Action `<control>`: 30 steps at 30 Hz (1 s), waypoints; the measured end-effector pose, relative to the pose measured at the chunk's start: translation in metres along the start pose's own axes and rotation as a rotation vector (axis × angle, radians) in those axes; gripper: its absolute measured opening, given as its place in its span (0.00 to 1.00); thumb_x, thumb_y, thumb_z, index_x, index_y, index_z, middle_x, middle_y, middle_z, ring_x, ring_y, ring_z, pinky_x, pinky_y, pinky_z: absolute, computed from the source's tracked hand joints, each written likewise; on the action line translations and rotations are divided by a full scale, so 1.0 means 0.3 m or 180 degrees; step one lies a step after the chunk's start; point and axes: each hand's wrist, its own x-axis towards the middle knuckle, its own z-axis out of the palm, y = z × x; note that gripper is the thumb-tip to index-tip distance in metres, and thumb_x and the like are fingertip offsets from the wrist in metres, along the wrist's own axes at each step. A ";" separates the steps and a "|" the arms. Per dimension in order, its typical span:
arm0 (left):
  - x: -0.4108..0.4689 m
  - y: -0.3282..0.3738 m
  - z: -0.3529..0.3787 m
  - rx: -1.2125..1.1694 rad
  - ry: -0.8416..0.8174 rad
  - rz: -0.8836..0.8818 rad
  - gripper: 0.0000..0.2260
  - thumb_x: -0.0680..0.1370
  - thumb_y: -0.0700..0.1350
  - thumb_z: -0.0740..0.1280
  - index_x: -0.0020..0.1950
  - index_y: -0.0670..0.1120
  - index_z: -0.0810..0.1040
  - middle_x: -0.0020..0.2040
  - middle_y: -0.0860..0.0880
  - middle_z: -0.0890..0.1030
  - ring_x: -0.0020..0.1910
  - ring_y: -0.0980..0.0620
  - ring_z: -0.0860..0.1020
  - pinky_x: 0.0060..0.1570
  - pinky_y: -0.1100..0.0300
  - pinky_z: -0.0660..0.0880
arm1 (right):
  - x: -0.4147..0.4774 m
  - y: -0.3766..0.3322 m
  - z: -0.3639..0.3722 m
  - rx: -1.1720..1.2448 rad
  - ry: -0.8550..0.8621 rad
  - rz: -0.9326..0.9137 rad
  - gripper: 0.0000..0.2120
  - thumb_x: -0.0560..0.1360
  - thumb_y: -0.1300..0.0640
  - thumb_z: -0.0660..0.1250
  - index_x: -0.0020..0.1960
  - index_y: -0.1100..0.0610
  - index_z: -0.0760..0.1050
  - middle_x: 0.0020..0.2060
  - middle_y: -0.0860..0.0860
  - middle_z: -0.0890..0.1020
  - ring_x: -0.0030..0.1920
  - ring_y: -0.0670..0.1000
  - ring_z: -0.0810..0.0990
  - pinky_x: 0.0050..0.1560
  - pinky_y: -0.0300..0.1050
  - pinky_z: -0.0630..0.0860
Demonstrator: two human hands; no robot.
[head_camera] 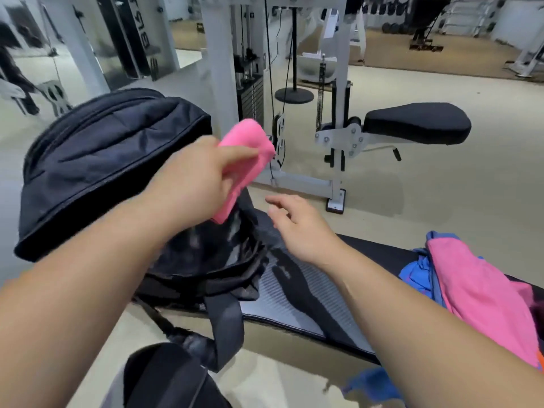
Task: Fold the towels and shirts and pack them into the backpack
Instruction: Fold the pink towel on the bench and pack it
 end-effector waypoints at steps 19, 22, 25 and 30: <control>0.161 -0.393 -0.090 0.2619 -0.0410 0.0474 0.24 0.81 0.43 0.53 0.73 0.64 0.69 0.50 0.45 0.70 0.55 0.40 0.74 0.71 0.26 0.49 | 0.139 -0.078 0.154 -0.2183 -0.0597 -0.1497 0.07 0.82 0.53 0.63 0.56 0.56 0.71 0.55 0.52 0.70 0.51 0.58 0.72 0.48 0.59 0.76; 0.146 -0.441 -0.115 0.2724 -0.0432 0.0465 0.25 0.80 0.41 0.54 0.73 0.63 0.70 0.49 0.45 0.70 0.54 0.40 0.73 0.72 0.26 0.46 | 0.082 0.001 0.064 -0.2125 -0.0527 -0.1478 0.07 0.82 0.52 0.62 0.55 0.55 0.71 0.54 0.51 0.70 0.51 0.56 0.73 0.47 0.56 0.76; 0.150 -0.449 -0.119 0.2508 -0.0306 0.0694 0.24 0.80 0.40 0.60 0.71 0.62 0.73 0.43 0.48 0.64 0.48 0.40 0.73 0.72 0.28 0.47 | 0.015 0.065 -0.032 -0.2062 -0.0529 -0.1439 0.07 0.82 0.50 0.62 0.53 0.54 0.71 0.53 0.49 0.70 0.50 0.53 0.73 0.47 0.53 0.76; 0.151 -0.462 -0.121 0.1936 -0.0178 0.0482 0.25 0.73 0.38 0.70 0.68 0.57 0.78 0.47 0.43 0.72 0.50 0.37 0.75 0.68 0.28 0.60 | -0.104 0.127 -0.177 -0.2024 -0.0391 -0.1250 0.08 0.82 0.47 0.60 0.51 0.52 0.70 0.52 0.45 0.68 0.47 0.49 0.72 0.44 0.47 0.74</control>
